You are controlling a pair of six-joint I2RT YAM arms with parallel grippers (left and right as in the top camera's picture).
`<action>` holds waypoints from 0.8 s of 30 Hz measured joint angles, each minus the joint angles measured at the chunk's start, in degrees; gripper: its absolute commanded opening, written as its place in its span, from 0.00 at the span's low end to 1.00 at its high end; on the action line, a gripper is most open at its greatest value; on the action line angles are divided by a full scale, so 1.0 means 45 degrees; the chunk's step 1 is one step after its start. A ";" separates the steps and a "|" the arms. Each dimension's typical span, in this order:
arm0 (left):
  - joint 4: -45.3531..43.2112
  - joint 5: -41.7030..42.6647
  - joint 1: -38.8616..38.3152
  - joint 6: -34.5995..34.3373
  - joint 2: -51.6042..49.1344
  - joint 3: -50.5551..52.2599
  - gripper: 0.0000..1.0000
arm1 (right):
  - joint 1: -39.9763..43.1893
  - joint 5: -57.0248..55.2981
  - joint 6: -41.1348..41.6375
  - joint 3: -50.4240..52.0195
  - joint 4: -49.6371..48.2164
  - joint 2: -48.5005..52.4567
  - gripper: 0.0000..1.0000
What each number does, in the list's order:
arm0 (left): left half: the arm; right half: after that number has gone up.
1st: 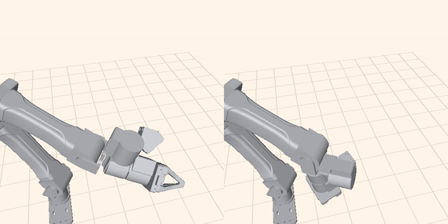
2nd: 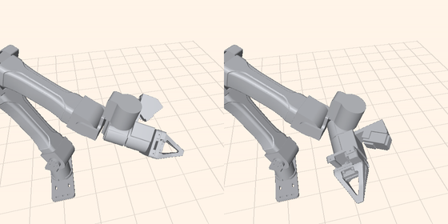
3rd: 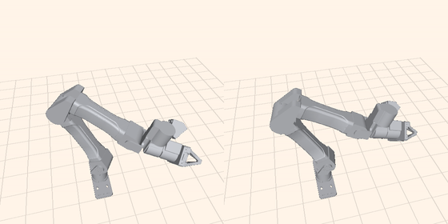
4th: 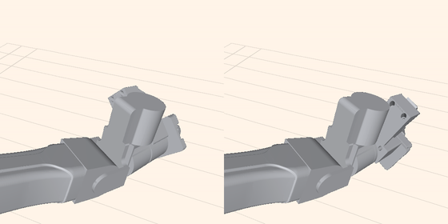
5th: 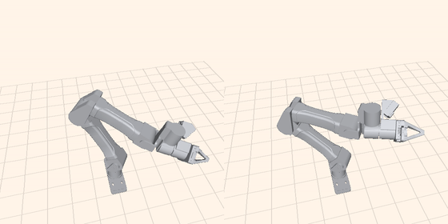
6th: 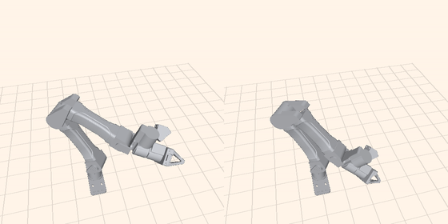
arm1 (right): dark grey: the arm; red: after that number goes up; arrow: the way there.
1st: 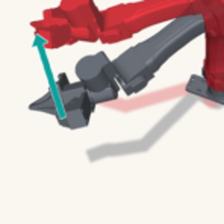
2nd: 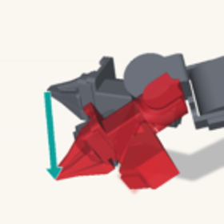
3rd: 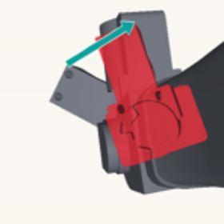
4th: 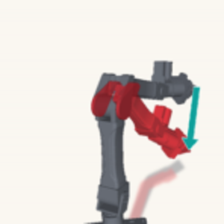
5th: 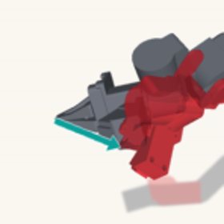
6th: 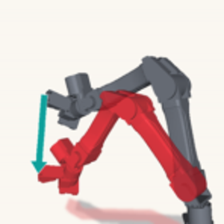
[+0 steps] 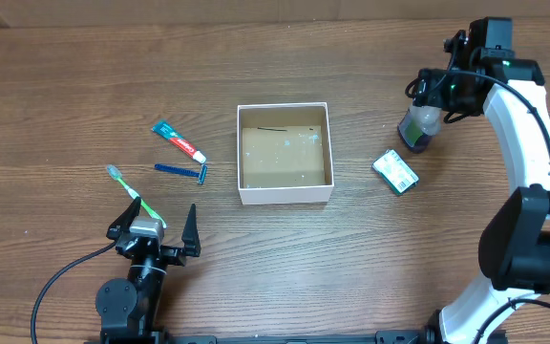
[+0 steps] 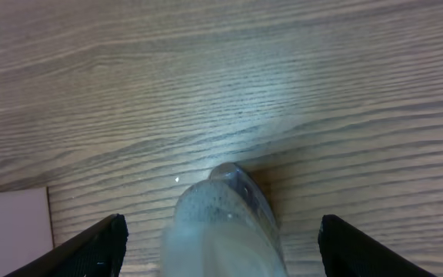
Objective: Pack container
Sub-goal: 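Reach the right gripper to the soap pump bottle and grasp it, then lift the soap bottle with the right gripper and carry it over the box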
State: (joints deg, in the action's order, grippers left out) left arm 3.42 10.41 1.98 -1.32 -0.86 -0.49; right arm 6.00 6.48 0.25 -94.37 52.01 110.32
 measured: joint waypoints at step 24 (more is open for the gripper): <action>0.0005 0.0000 0.0000 0.0000 0.0005 0.0000 1.00 | 0.0015 0.0117 -0.0117 0.0097 -0.0296 0.0272 0.09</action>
State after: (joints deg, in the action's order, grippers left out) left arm 3.44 10.41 1.98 -1.32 -0.84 -0.49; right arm 6.07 7.01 -0.27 -93.93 50.68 111.55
